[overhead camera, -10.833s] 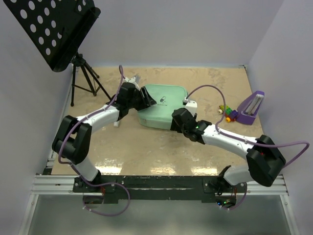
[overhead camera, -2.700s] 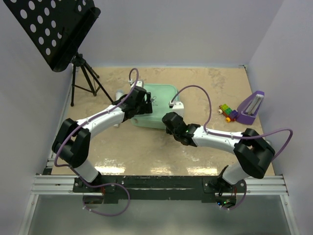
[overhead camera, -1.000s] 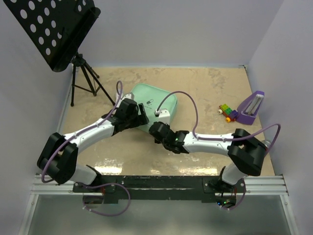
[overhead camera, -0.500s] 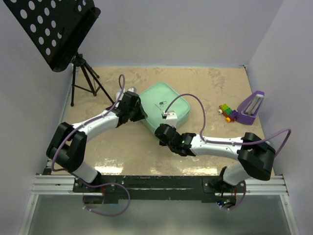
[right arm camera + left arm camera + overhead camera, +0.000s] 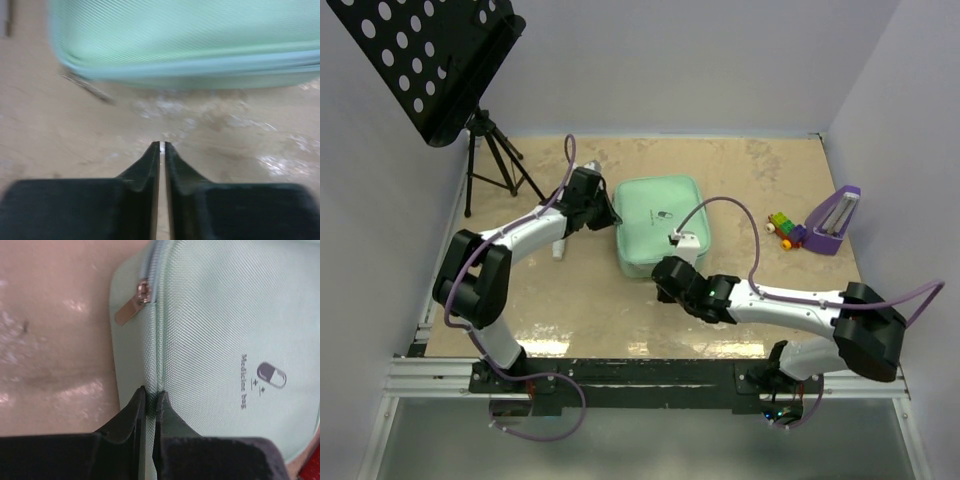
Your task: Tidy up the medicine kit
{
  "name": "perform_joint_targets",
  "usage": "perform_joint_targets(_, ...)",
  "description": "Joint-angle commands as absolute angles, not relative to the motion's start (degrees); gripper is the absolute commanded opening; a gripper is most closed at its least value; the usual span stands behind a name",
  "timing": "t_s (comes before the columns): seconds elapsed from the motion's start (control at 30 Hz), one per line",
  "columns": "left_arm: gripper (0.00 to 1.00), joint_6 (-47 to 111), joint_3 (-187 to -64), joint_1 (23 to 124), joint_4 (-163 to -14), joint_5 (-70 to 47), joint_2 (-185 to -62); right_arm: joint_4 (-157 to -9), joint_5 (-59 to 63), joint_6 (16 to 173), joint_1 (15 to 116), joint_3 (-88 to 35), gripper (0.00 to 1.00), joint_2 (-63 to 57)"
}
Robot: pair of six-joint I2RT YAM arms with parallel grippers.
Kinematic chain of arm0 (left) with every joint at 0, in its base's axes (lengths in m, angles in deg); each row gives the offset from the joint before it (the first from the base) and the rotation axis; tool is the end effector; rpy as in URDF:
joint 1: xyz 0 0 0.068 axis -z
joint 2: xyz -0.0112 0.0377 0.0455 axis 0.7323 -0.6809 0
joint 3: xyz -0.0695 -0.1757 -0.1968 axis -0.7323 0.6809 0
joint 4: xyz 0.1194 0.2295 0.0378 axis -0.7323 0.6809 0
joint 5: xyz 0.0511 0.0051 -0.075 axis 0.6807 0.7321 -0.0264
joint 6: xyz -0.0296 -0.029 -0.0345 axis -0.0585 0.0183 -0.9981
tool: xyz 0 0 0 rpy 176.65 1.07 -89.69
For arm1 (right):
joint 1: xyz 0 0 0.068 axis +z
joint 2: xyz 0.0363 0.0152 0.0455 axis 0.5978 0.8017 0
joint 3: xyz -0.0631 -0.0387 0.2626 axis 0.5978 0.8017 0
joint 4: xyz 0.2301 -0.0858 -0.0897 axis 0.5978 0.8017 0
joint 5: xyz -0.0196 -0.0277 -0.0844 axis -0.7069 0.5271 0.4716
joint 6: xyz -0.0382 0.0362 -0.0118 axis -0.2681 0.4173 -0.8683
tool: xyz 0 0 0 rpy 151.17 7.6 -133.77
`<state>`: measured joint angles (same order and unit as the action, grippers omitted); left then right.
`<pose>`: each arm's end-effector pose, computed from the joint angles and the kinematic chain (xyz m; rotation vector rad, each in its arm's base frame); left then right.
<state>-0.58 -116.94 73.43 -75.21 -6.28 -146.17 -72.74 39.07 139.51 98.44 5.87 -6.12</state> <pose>0.3302 -0.1657 0.2080 -0.3483 2.4378 -0.6336 0.1455 0.2340 0.2085 0.0510 2.2806 0.4636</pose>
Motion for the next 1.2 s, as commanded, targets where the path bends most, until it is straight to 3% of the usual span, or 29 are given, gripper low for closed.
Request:
perform_joint_targets(0.0,0.0,5.68,-119.61,68.27,-75.11,1.67,-149.62,-65.7,37.37,142.52,96.39,10.32,0.0,-10.28)
perform_joint_targets(0.27,0.0,5.33,-118.3,68.26,-76.61,-0.97,-149.01,-70.18,36.05,138.49,96.56,10.34,0.0,-14.86)
perform_joint_targets(0.47,0.0,2.61,-112.33,68.53,-79.68,-2.9,-144.62,-76.07,37.1,133.48,97.27,3.31,0.48,-11.62)
perform_joint_targets(0.67,0.0,-1.34,-104.07,69.76,-82.32,-2.82,-137.33,-78.62,38.51,132.77,99.02,-5.13,0.65,-0.99)
perform_joint_targets(0.87,0.0,-3.63,-100.8,70.46,-81.45,-0.98,-133.54,-78.8,37.63,132.06,100.95,-10.85,0.64,6.84)
perform_joint_targets(1.17,0.0,-3.63,-100.98,70.46,-79.86,0.26,-133.01,-79.94,37.72,133.64,105.35,-8.93,0.63,7.2)
